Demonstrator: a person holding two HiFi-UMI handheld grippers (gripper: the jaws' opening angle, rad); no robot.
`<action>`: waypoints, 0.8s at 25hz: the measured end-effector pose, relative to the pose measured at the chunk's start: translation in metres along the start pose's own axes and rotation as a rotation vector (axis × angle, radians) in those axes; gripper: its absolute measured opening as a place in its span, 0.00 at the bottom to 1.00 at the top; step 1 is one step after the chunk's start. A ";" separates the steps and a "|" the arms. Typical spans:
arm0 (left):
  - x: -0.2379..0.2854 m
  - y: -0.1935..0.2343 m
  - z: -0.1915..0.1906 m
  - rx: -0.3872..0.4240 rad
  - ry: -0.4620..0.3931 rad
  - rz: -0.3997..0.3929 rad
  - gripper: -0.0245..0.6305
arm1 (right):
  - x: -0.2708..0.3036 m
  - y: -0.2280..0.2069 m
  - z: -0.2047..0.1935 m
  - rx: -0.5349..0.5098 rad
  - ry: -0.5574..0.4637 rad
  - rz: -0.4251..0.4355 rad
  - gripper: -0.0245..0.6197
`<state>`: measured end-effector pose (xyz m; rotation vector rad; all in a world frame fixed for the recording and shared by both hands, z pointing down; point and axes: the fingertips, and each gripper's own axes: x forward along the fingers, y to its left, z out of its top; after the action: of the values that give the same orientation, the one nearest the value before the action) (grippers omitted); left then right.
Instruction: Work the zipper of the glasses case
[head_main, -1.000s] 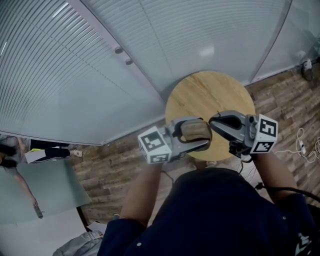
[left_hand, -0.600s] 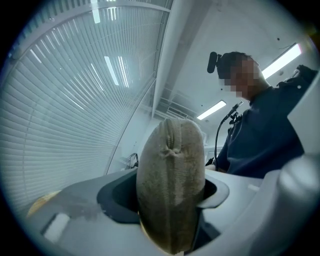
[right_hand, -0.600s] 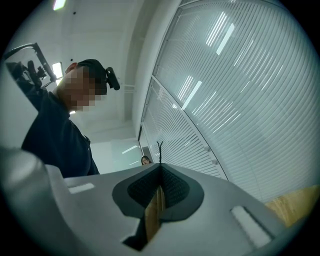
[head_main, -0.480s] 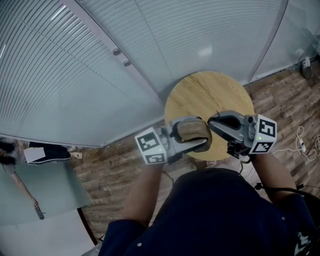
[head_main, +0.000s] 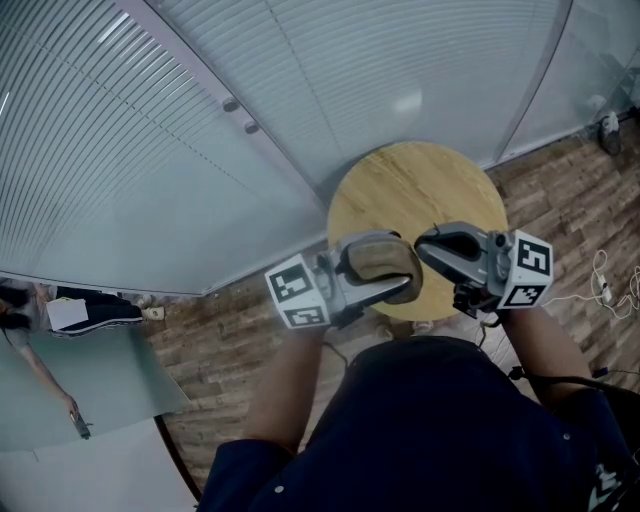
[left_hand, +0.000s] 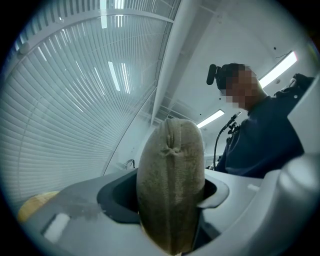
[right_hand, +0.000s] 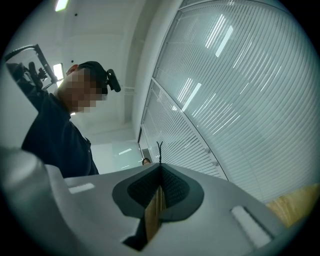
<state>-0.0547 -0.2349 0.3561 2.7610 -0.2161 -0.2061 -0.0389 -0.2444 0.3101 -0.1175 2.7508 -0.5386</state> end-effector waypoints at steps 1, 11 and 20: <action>0.000 0.000 0.001 0.000 -0.003 -0.003 0.49 | 0.000 0.001 0.001 -0.001 -0.003 0.002 0.05; -0.015 0.008 0.041 -0.040 -0.172 -0.017 0.49 | -0.002 -0.003 -0.002 -0.001 -0.011 -0.008 0.05; -0.032 0.023 0.084 -0.052 -0.299 -0.004 0.49 | -0.010 -0.011 -0.022 0.025 0.007 -0.036 0.05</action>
<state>-0.1037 -0.2793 0.2901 2.6690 -0.2776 -0.6176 -0.0371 -0.2455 0.3362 -0.1597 2.7527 -0.5842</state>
